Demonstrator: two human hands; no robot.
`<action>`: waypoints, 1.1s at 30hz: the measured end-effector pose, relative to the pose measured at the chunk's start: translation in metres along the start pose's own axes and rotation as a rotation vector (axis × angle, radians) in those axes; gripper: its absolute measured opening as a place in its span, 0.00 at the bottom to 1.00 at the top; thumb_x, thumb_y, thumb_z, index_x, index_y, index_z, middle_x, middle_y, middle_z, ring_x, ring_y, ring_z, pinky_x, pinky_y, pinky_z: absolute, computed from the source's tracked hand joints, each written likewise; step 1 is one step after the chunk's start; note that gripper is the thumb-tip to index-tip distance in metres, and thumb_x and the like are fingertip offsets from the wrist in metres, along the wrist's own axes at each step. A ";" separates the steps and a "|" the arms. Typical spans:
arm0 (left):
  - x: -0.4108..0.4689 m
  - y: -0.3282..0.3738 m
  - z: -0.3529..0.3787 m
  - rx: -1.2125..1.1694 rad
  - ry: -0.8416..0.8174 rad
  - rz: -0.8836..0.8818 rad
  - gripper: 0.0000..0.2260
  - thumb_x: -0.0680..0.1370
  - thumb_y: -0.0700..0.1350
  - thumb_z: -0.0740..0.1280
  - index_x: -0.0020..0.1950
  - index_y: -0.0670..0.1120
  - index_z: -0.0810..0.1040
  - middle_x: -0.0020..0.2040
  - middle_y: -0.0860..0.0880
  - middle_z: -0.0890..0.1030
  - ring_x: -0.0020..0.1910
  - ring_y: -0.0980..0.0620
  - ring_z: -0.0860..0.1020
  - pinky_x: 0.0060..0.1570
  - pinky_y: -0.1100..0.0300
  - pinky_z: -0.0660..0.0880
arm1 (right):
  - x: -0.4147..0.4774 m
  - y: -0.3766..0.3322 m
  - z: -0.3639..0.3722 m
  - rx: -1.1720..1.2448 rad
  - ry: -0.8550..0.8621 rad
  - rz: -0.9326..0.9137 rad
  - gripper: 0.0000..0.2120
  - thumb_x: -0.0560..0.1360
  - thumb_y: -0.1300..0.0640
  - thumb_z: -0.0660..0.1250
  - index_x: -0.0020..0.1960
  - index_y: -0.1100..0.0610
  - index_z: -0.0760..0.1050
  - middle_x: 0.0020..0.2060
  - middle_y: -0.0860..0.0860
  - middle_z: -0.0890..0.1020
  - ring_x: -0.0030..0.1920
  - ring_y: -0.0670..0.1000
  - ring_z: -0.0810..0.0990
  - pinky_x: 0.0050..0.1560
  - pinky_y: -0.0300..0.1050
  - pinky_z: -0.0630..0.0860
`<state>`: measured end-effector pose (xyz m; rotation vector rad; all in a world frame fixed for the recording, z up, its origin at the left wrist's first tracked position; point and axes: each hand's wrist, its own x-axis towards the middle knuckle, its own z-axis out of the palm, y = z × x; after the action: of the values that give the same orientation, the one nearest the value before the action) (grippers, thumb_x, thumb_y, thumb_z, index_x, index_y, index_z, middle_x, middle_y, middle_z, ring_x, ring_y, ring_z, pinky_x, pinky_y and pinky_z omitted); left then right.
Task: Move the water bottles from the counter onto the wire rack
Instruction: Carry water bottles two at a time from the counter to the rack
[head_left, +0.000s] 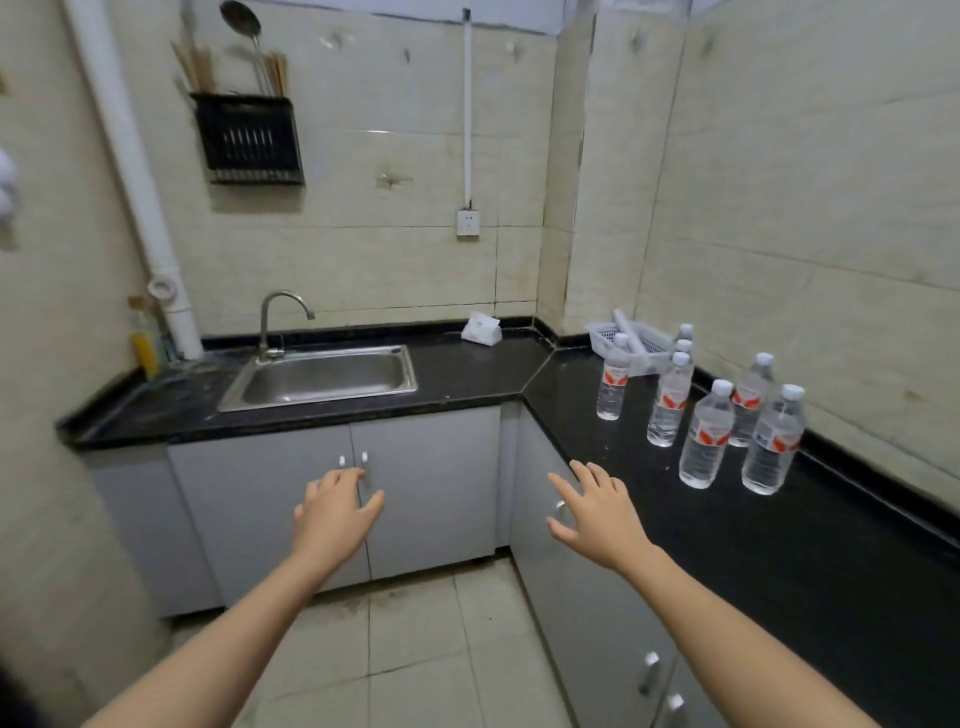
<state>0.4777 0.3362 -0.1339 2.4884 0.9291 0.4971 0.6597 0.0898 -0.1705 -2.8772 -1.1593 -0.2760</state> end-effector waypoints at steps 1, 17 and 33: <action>0.016 0.005 0.003 -0.001 0.002 -0.007 0.20 0.77 0.52 0.61 0.66 0.46 0.69 0.69 0.45 0.69 0.68 0.44 0.65 0.63 0.49 0.63 | 0.019 0.005 0.002 0.003 -0.013 -0.010 0.30 0.76 0.40 0.53 0.75 0.49 0.52 0.75 0.56 0.55 0.75 0.57 0.51 0.71 0.54 0.55; 0.251 -0.038 0.077 -0.071 0.026 -0.157 0.17 0.76 0.48 0.64 0.63 0.43 0.73 0.66 0.42 0.73 0.65 0.41 0.68 0.61 0.49 0.65 | 0.275 0.000 0.071 -0.016 -0.133 -0.124 0.30 0.77 0.41 0.53 0.75 0.51 0.53 0.76 0.57 0.52 0.75 0.55 0.49 0.71 0.50 0.53; 0.463 0.068 0.247 -0.216 -0.537 0.289 0.18 0.77 0.48 0.62 0.64 0.42 0.71 0.66 0.41 0.73 0.65 0.41 0.68 0.64 0.49 0.66 | 0.314 0.074 0.097 0.031 -0.219 0.685 0.28 0.76 0.43 0.55 0.74 0.49 0.55 0.76 0.55 0.52 0.75 0.56 0.52 0.71 0.52 0.57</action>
<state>0.9576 0.5384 -0.2250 2.3764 0.2936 -0.0010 0.9478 0.2608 -0.2081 -3.1043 -0.1286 0.0826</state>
